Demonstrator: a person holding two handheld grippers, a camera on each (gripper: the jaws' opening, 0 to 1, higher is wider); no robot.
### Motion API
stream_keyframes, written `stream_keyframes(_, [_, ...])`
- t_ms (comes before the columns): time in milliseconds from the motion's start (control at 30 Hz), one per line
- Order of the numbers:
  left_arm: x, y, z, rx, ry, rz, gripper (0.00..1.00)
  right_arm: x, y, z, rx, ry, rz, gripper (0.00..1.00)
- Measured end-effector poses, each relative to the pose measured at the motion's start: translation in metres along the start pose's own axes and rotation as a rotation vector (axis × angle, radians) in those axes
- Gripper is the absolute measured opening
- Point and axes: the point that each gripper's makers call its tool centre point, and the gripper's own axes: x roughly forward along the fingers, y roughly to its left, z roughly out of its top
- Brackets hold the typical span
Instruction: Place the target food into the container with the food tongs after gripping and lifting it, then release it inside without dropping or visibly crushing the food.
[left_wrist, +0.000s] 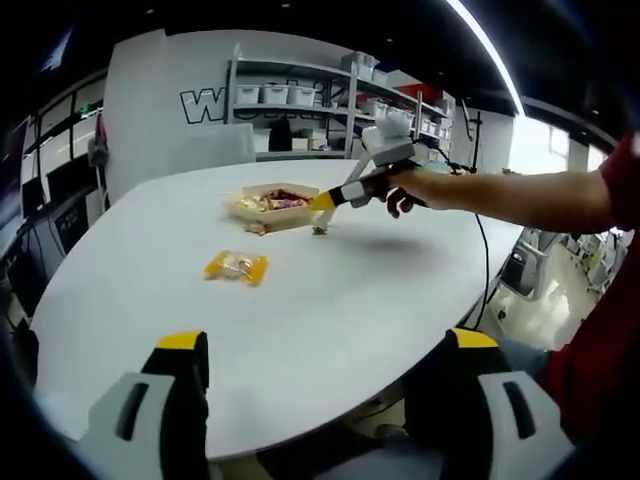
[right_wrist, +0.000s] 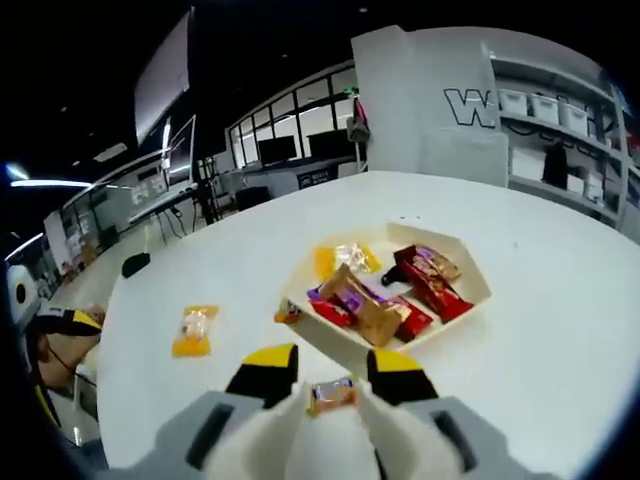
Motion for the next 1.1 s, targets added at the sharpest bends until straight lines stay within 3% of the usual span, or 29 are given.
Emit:
stream_keyframes(600, [-0.001,0.001,-0.001,-0.003,-0.001,0.003,0.95,-0.002,0.005,-0.004,0.005,0.012,-0.013,0.15])
stream_keyframes(900, [-0.003,0.000,0.002,0.002,-0.011,-0.001,0.96,-0.019,0.005,0.021,0.071,-0.062,0.004,0.16])
stream_keyframes(1100, [-0.002,-0.003,0.003,0.006,-0.012,-0.007,0.96,-0.025,0.001,0.036,0.050,-0.071,-0.007,0.16])
